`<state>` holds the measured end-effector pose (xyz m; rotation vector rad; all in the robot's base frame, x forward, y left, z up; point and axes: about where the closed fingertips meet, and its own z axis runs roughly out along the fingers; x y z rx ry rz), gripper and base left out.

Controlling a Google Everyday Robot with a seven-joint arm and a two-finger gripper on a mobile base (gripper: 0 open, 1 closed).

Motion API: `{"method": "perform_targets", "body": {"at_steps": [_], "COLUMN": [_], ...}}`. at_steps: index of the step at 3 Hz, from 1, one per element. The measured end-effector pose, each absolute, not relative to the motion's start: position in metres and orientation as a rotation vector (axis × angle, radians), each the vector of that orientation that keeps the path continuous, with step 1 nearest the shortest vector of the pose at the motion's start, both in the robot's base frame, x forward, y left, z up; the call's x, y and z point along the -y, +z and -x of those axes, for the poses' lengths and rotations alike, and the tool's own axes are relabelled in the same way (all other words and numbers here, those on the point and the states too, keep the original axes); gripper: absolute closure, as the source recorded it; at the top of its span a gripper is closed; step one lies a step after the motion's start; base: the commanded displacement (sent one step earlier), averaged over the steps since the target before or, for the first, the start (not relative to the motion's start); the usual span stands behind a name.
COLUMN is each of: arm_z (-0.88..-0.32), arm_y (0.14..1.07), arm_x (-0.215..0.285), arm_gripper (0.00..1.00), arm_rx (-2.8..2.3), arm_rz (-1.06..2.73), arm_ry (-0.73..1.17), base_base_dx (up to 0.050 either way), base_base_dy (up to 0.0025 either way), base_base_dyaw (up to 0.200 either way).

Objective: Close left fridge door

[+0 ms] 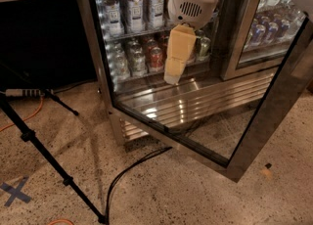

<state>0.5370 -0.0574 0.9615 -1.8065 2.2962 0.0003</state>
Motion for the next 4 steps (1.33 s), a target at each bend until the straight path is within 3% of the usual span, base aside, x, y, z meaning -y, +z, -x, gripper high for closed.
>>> {"method": "perform_targets", "body": {"at_steps": [1, 2, 4], "arm_z": [-0.537, -0.537, -0.537], "arm_y": [0.9615, 0.9615, 0.9615], "arm_x": [0.0574, 0.0574, 0.0574], "arm_gripper": [0.0, 0.0, 0.0], "arm_rx": [-2.296, -2.296, -2.296], "arm_rz": [1.807, 1.807, 1.807], "arm_ry": [0.0, 0.0, 0.0], "base_base_dx": [0.05, 0.039, 0.048], "base_base_dy": [0.0, -0.00254, -0.00002], "base_base_dyaw": [0.0, -0.124, 0.001]}}
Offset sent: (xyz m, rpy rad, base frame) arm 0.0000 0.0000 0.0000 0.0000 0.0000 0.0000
